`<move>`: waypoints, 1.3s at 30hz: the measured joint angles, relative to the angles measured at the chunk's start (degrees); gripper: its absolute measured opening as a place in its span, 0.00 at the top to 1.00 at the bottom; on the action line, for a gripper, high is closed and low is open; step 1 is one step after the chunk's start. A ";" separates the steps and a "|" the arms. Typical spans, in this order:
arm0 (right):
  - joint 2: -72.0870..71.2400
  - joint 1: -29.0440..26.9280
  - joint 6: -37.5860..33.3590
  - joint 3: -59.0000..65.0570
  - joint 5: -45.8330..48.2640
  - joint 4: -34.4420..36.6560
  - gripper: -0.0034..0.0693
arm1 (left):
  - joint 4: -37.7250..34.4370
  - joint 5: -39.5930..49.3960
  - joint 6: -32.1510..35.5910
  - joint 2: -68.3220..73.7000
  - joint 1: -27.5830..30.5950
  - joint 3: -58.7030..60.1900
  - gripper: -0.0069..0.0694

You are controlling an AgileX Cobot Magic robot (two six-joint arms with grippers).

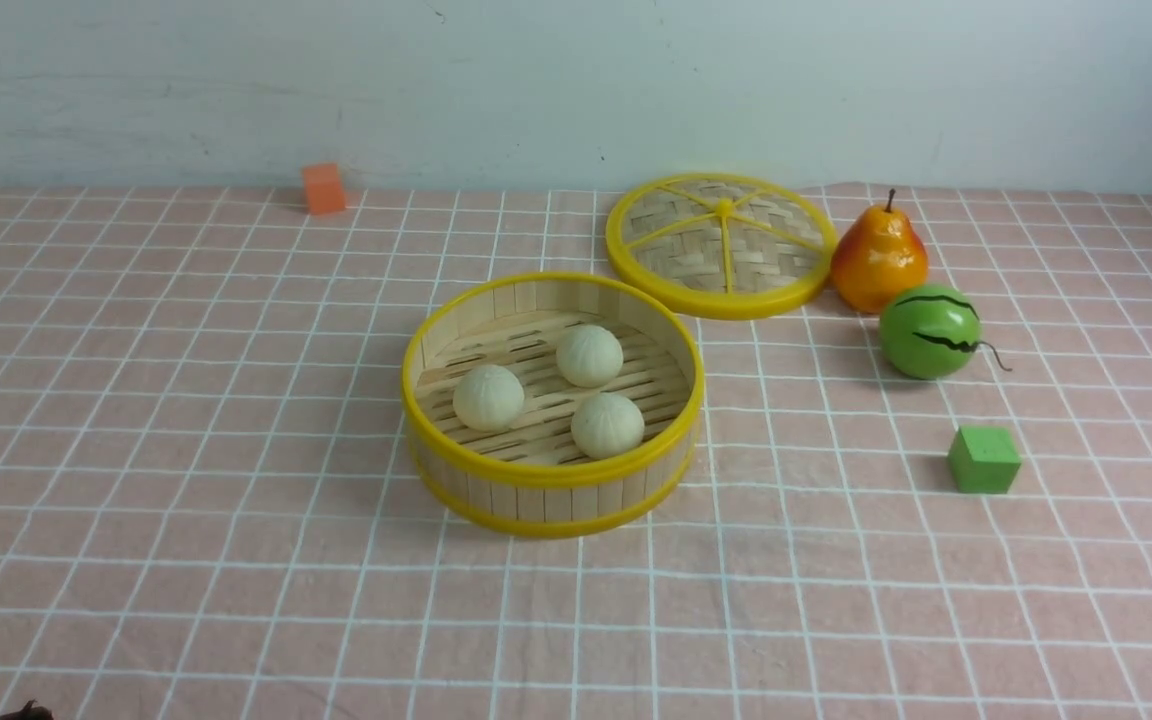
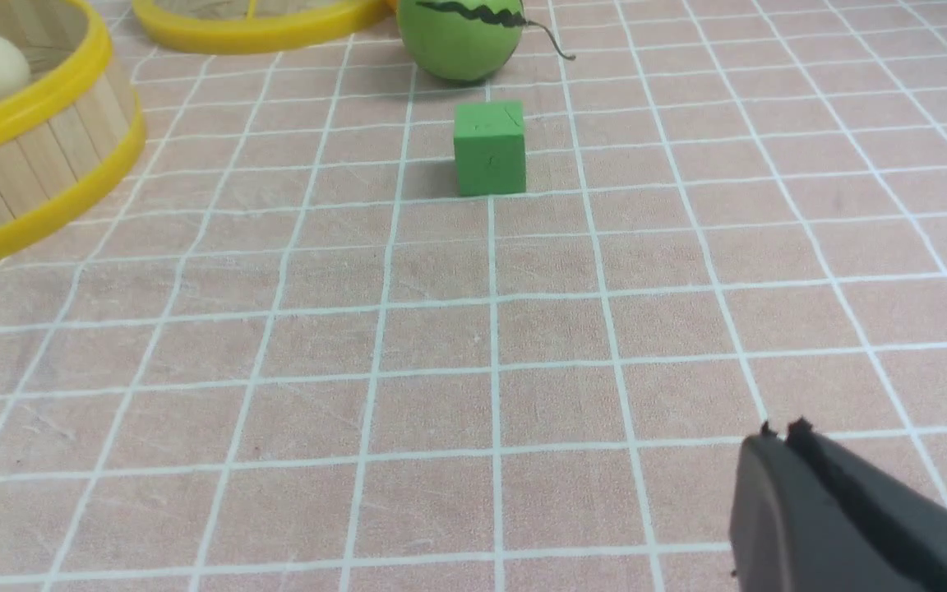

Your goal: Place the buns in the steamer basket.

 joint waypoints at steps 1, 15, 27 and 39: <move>0.00 0.08 0.00 0.00 0.00 0.00 0.98 | 0.00 0.00 0.00 0.00 0.00 0.00 0.75; 0.00 1.49 0.13 0.00 0.00 -0.11 0.98 | 0.00 0.15 0.00 0.00 0.00 0.00 0.73; 0.00 1.49 0.13 0.00 0.00 -0.11 0.97 | 0.00 0.15 0.00 0.00 0.00 0.00 0.71; 0.00 1.49 0.14 0.00 0.00 -0.11 0.96 | -0.20 -1.15 -1.35 0.00 0.00 1.01 0.70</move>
